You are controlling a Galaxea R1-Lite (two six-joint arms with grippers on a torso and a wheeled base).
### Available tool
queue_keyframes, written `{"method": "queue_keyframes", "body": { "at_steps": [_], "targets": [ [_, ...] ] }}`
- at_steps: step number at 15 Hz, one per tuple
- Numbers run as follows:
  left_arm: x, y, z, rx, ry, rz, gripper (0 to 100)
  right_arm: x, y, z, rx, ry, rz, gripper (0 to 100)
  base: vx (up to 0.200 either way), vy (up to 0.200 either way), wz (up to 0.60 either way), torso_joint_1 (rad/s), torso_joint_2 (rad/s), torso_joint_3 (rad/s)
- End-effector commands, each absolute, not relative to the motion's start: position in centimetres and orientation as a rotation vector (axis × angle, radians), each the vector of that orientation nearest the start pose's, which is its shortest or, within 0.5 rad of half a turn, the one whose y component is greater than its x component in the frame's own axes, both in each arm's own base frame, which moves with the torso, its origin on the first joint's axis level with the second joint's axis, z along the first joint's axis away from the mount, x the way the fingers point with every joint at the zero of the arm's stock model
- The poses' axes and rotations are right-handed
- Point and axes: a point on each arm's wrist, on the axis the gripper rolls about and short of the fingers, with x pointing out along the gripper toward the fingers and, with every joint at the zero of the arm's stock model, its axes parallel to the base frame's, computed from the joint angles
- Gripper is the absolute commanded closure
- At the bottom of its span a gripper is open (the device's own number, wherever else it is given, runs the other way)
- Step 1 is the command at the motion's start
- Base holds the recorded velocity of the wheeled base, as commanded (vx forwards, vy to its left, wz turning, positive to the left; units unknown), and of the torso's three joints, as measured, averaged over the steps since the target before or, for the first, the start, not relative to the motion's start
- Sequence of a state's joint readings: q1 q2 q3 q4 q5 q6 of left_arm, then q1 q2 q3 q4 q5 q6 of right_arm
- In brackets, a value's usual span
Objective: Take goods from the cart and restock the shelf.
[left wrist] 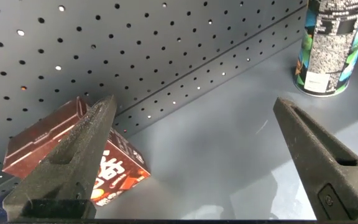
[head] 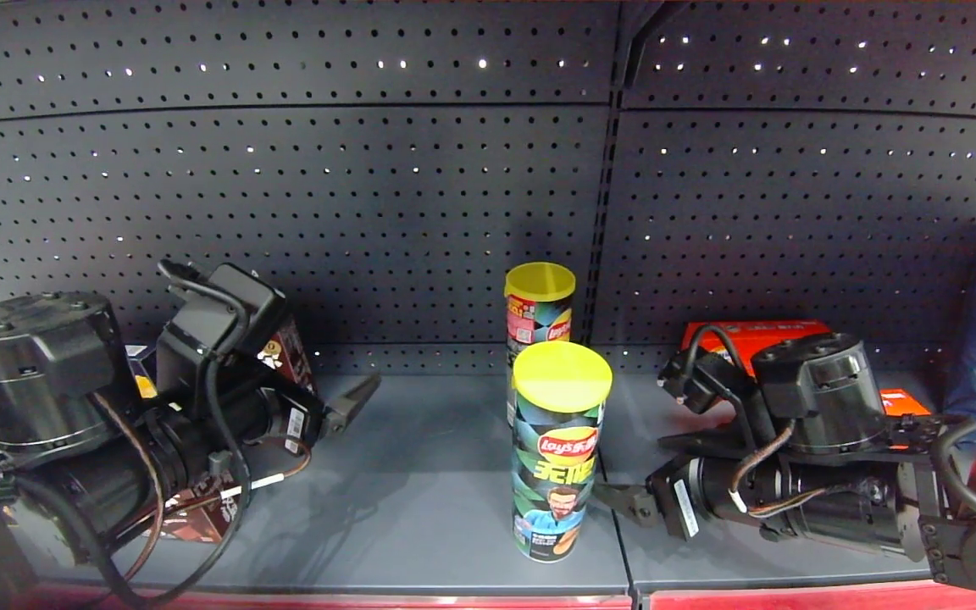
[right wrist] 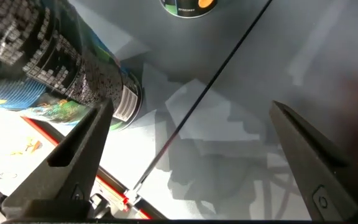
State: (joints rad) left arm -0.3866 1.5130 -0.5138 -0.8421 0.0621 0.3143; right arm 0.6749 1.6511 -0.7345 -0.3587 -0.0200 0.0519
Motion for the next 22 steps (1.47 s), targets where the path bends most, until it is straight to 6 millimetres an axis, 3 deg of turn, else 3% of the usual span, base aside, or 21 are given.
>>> {"method": "queue_keyframes", "body": {
  "at_steps": [1,6,10,13,16,22],
  "targets": [
    [22.4,-8.9,17.6,0.347,0.106,-0.345,0,21.6,17.3,15.4,-0.143,0.544,0.627,0,0.0,0.0,0.0,0.0,0.0,0.0],
    [21.8,-8.7,17.3,0.35,0.118,-0.346,0,21.2,17.6,15.4,-0.148,0.542,0.64,0,0.0,0.0,0.0,0.0,0.0,0.0],
    [21.1,-8.4,17.4,0.346,0.109,-0.344,0,20.1,16.4,15.9,-0.141,0.525,0.628,0,0.0,0.0,0.0,0.0,0.0,0.0],
    [20.4,-8.1,18.7,0.334,0.056,-0.333,0,18.4,14.0,18.0,-0.11,0.451,0.583,0,0.0,0.0,0.0,0.0,0.0,0.0],
    [18.3,-7.2,19.5,0.325,0.01,-0.324,0,16.8,11.3,20.6,-0.064,0.346,0.529,0,0.0,0.0,0.0,0.0,0.0,0.0],
    [13.8,-3.9,20.4,0.33,-0.092,-0.214,0,12.1,5.9,21.3,-0.013,0.226,0.403,0,0.0,0.0,0.0,0.0,0.0,0.0]
  ]
}}
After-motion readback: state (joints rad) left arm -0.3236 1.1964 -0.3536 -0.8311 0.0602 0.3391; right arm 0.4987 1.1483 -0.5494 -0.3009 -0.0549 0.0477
